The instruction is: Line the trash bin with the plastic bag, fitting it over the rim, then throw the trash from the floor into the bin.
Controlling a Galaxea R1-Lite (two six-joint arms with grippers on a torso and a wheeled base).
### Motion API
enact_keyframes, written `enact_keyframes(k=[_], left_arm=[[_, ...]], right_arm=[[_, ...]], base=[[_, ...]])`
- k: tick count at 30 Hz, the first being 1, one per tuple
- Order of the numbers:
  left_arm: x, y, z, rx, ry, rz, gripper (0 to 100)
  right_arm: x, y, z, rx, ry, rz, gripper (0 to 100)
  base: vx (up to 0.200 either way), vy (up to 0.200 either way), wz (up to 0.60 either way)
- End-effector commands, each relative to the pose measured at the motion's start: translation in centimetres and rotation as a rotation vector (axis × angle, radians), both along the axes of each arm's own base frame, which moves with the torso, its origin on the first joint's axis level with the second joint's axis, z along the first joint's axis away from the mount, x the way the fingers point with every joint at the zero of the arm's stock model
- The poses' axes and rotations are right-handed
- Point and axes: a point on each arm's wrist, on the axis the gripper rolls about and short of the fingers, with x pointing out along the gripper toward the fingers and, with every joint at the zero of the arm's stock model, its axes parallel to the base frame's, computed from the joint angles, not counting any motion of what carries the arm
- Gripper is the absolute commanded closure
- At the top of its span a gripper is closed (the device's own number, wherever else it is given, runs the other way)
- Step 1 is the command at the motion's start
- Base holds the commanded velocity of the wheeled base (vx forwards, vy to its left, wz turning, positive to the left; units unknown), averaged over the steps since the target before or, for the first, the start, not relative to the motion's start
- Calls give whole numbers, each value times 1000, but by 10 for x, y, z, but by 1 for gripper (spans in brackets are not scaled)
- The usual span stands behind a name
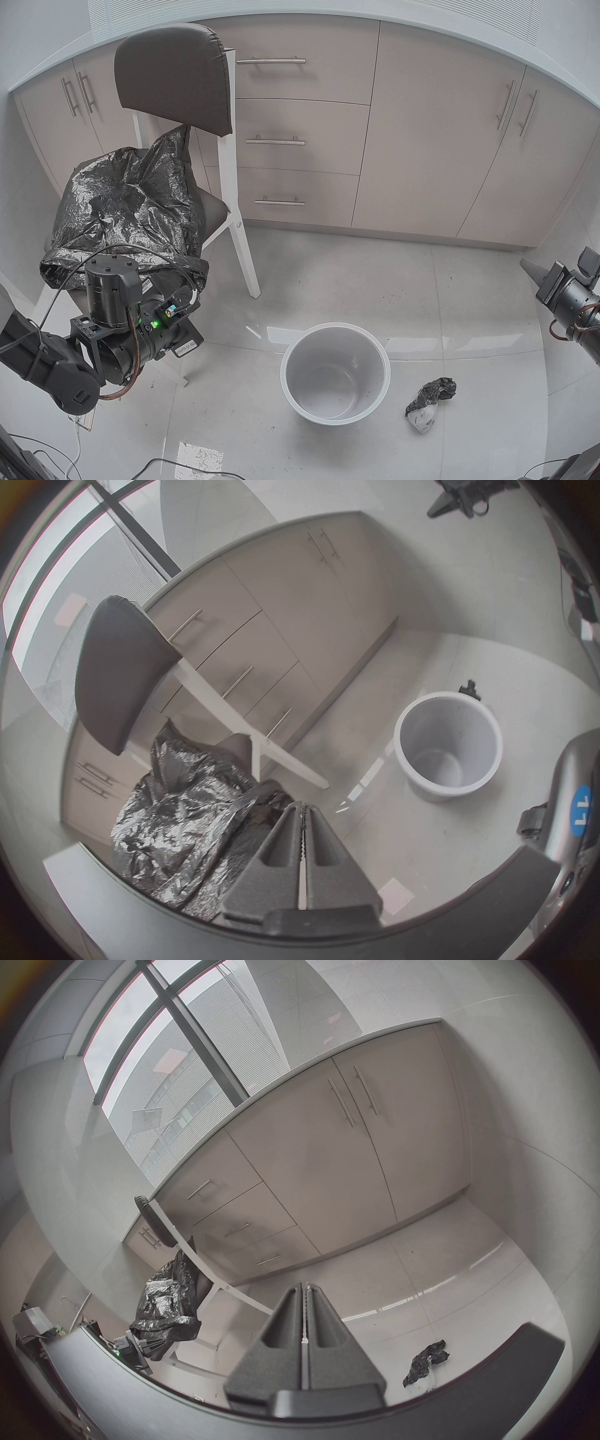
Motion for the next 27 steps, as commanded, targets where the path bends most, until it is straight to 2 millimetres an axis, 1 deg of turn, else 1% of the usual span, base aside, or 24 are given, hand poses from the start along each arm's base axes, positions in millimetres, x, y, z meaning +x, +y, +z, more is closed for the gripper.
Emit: enact_keyframes(k=[1, 5, 8, 9, 14, 18, 19, 22, 23, 25, 26, 27], left_arm=[[-10, -3, 12, 1, -48, -9, 100], [-14, 0, 23, -13, -77, -6, 100], [-13, 1, 24, -18, -77, -2, 100], [-9, 3, 25, -19, -77, 12, 0], [-7, 6, 26, -11, -81, 25, 0], [-9, 8, 16, 11, -46, 34, 0], [-7, 11, 10, 23, -24, 44, 0], [2, 14, 1, 35, 0, 67, 0], [9, 16, -5, 43, 14, 81, 0], [19, 18, -5, 49, 8, 97, 0], [30, 23, -7, 72, 1, 117, 0], [37, 26, -7, 87, -7, 128, 0]], right_arm=[[-6, 4, -3, -4, 2, 33, 100], [-2, 7, -6, -9, 23, 42, 100], [-3, 8, -9, -12, 33, 49, 100], [-4, 8, -8, -3, 27, 46, 100], [-2, 7, -10, -1, 42, 47, 100], [0, 8, -9, 0, 39, 48, 100], [-1, 9, -8, -1, 34, 56, 100], [-2, 9, -9, -4, 33, 60, 100], [-3, 9, -9, -1, 34, 58, 100], [-4, 8, -9, 1, 33, 58, 100], [-6, 8, -11, -2, 38, 58, 100], [-6, 8, -12, -2, 38, 56, 100]], base=[[0, 0, 0], [0, 0, 0], [0, 0, 0], [0, 0, 0], [0, 0, 0], [0, 0, 0], [0, 0, 0], [0, 0, 0], [0, 0, 0], [0, 0, 0], [0, 0, 0], [0, 0, 0]])
